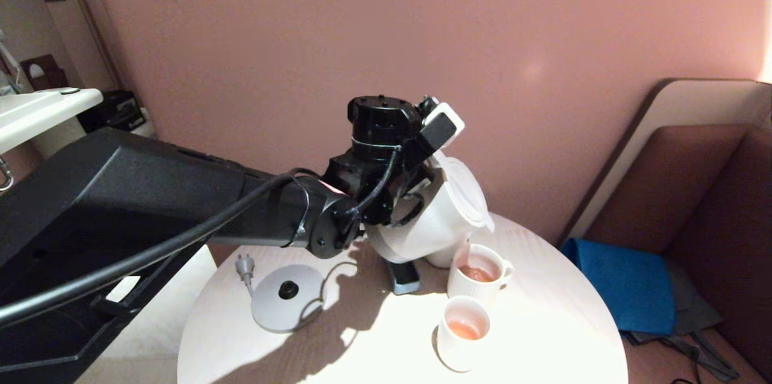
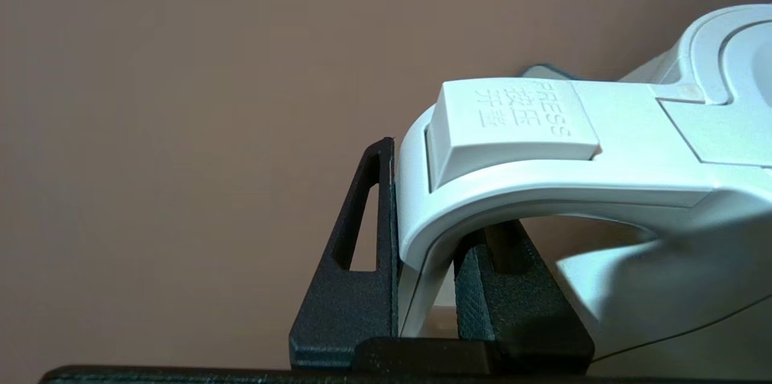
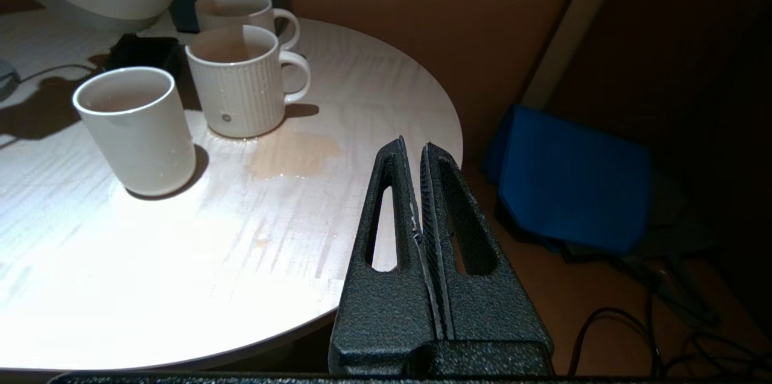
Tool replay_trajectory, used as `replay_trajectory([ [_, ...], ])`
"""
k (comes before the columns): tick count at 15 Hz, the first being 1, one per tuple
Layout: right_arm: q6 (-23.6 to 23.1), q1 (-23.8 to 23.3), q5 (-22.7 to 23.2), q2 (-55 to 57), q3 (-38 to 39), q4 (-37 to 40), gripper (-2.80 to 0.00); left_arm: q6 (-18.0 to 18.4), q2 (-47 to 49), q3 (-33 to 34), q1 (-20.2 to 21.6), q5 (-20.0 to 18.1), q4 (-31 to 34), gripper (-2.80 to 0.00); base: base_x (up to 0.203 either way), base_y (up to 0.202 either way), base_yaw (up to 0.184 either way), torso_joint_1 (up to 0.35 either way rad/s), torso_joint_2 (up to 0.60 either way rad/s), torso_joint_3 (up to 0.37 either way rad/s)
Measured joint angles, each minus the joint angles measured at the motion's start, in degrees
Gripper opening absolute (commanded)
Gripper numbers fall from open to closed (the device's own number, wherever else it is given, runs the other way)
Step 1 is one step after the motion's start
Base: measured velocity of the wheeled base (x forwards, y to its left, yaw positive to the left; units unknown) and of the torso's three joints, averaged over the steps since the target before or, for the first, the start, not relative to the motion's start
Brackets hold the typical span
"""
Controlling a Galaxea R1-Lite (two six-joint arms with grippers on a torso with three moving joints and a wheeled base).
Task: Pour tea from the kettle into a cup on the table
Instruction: Pour water into another cup
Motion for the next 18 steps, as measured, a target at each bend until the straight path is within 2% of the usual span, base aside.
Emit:
replay_trajectory([
  [2, 0.0, 0.0, 0.0, 0.0, 0.0, 0.0, -2.80, -6.3, -0.2, 0.9, 0.2, 0.7, 0.0, -2.80, 0.000, 0.000, 0.000, 0.000, 0.00, 0.000],
  [3, 0.0, 0.0, 0.0, 0.0, 0.0, 0.0, -2.80, -8.2, -0.5, 1.8, 0.2, 1.0, 0.0, -2.80, 0.000, 0.000, 0.000, 0.000, 0.00, 0.000],
  [4, 0.0, 0.0, 0.0, 0.0, 0.0, 0.0, -2.80, -8.6, -1.2, 3.2, 0.5, 1.0, 0.2, -2.80, 0.000, 0.000, 0.000, 0.000, 0.00, 0.000],
  [8, 0.0, 0.0, 0.0, 0.0, 0.0, 0.0, -2.80, -8.1, -6.0, 10.7, 2.1, 1.1, 0.8, -2.80, 0.000, 0.000, 0.000, 0.000, 0.00, 0.000],
  [14, 0.0, 0.0, 0.0, 0.0, 0.0, 0.0, -2.80, -7.9, -12.6, 17.0, 2.3, 0.9, 0.7, -2.80, 0.000, 0.000, 0.000, 0.000, 0.00, 0.000],
  [18, 0.0, 0.0, 0.0, 0.0, 0.0, 0.0, -2.80, -5.7, -15.9, 20.8, 2.3, 0.9, 0.5, -2.80, 0.000, 0.000, 0.000, 0.000, 0.00, 0.000],
])
